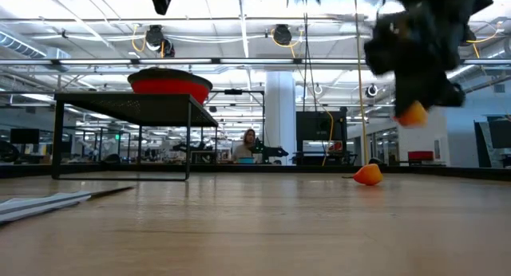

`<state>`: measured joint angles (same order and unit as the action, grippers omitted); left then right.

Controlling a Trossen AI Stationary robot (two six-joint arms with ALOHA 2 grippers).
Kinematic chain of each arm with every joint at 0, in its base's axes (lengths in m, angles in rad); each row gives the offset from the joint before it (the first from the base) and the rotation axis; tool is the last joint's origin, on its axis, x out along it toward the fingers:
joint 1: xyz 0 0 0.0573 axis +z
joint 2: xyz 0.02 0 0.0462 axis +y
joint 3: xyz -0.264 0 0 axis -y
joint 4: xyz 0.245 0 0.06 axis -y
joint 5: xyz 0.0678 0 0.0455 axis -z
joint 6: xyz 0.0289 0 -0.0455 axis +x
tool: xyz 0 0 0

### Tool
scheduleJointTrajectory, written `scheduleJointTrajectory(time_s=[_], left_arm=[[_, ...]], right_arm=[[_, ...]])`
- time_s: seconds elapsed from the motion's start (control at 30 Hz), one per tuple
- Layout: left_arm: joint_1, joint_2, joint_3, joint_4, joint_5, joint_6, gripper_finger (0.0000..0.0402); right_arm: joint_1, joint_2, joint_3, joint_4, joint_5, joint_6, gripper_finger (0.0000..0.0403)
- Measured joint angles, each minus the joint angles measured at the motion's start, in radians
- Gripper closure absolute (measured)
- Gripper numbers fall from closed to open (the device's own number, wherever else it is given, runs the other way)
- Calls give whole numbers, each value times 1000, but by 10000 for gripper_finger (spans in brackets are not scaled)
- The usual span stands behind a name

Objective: Pick & Place Fruit
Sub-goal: Put the peach into the red strainer bowl on the shelf

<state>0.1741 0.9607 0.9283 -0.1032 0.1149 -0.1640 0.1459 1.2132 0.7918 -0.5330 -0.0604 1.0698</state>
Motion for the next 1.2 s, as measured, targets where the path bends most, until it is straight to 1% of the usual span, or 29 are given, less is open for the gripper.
scheduleJointTrajectory(time_s=[0.2, 0.4, 0.5, 0.7, 0.77, 0.93, 1.03, 1.13, 1.2], left_arm=[[0, 0, 0, 2, 73, -22, 382], [0, 0, 0, 11, 77, -29, 382], [0, 1, 0, 57, 81, -29, 382], [0, 34, 1, 209, 163, -35, 382], [-7, 59, 1, 279, 184, -53, 382], [-42, 147, 1, 428, 185, -48, 380], [-66, 199, 1, 527, 183, -31, 366], [-89, 246, 2, 606, 168, -7, 336], [-103, 273, 20, 610, 145, 22, 312]], right_arm=[[0, -180, 0, 278, 6, -239, 317], [-1, -258, 1, 509, 39, -433, 317], [-1, -262, 1, 600, 40, -549, 317], [-2, -250, 2, 723, 40, -800, 317], [-2, -242, 2, 768, 42, -889, 317], [-2, -220, 2, 837, 61, -1096, 316], [-3, -208, 2, 878, 62, -1196, 316], [-3, -199, 2, 902, 67, -1249, 316], [-3, -197, 2, 913, 82, -1264, 316]])
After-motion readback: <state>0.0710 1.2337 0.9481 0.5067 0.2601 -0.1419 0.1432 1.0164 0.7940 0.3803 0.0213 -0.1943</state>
